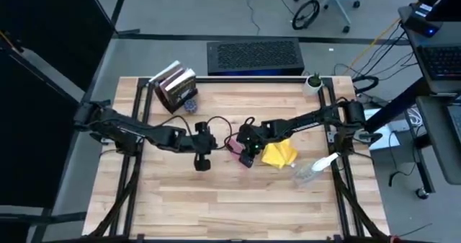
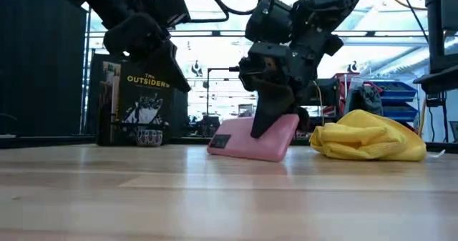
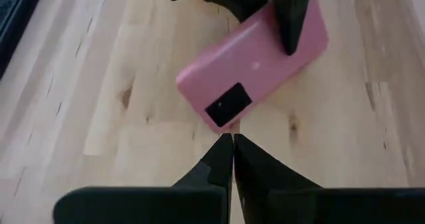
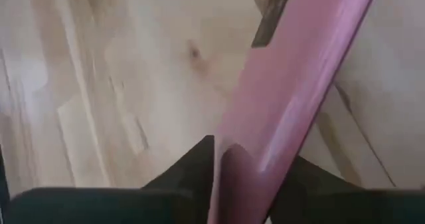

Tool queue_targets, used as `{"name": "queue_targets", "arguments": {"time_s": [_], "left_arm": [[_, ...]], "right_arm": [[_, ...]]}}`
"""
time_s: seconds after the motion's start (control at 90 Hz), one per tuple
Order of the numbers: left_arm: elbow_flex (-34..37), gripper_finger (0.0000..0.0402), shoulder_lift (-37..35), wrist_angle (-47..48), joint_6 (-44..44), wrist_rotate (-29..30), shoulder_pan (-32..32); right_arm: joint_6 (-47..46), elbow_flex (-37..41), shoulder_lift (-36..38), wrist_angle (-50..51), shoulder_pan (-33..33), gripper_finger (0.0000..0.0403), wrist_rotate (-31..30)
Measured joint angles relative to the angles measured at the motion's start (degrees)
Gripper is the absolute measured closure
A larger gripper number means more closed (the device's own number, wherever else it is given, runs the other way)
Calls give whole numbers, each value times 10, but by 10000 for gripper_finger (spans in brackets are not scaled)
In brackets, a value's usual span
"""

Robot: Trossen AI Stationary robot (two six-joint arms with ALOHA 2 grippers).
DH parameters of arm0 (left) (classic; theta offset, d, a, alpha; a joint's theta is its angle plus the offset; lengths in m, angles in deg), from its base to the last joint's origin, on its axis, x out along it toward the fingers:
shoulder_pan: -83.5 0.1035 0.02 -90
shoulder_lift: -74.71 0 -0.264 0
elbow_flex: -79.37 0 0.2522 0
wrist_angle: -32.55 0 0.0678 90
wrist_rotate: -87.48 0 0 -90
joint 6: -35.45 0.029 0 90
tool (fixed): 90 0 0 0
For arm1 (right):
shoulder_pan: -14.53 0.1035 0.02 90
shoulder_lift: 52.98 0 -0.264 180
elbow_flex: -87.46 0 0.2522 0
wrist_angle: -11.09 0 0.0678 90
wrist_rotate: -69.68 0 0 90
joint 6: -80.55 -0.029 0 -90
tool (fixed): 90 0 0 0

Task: Apply microfiber cloth
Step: Spray the back of the pink cellphone using the spray bottle

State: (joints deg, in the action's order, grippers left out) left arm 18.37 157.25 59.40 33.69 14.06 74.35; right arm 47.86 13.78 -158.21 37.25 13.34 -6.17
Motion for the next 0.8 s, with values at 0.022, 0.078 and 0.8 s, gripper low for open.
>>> {"name": "queue_targets", "arguments": {"time_s": [0.022, 0.078, 0.8], "left_arm": [[0, 402, 0, 0, 0, 0, 0], [0, 402, 0, 0, 0, 0, 0], [0, 402, 0, -1, 0, 0, 0]], "right_arm": [[0, 0, 0, 1, 0, 293, 0], [0, 0, 0, 1, 0, 287, -5], [78, -2, 21, 38, -24, 150, -19]]}}
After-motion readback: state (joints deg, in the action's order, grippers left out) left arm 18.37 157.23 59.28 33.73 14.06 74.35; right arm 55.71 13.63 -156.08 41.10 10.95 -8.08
